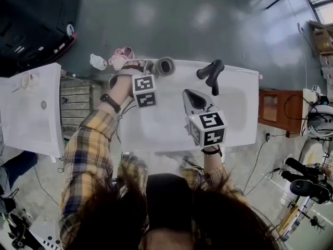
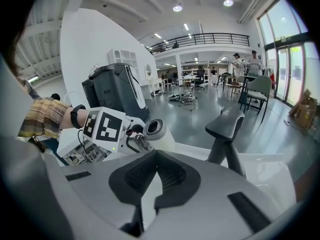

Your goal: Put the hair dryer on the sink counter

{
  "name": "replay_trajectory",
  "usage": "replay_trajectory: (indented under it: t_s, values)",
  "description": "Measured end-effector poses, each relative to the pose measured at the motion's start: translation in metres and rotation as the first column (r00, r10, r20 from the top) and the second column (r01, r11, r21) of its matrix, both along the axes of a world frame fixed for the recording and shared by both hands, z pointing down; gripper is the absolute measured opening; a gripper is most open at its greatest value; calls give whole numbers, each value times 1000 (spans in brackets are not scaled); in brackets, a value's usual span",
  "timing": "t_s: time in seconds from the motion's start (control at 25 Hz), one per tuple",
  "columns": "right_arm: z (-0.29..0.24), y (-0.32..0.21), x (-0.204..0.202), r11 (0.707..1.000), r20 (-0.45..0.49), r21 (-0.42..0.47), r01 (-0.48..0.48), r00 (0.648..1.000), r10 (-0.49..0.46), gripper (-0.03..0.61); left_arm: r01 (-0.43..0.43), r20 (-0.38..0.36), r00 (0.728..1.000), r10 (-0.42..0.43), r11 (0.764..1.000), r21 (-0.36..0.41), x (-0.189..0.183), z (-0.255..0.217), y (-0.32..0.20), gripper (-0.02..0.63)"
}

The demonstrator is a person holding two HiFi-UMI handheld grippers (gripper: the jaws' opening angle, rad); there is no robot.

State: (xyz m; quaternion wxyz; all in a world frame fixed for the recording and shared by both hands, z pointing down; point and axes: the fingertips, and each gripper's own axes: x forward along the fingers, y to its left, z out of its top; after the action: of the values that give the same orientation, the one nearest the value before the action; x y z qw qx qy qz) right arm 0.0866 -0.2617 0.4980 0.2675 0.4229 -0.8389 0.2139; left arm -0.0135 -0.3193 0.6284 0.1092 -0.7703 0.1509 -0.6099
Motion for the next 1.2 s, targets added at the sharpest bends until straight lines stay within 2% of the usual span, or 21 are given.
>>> replay_trajectory:
  t_s: [0.6, 1.04, 1.2]
  values:
    - [-5, 6, -5, 1000, 4, 9, 12, 1000, -12, 15, 20, -21, 1000, -19, 999, 36, -10, -17, 5, 296]
    - [-14, 15, -12, 999, 7, 45, 30, 1000, -30, 15, 64, -28, 998, -62, 994, 87, -23, -41, 10, 295]
    - [-22, 21, -11, 997, 9, 67, 38, 999, -39, 15, 86, -53, 995, -81, 992, 96, -22, -55, 18, 295]
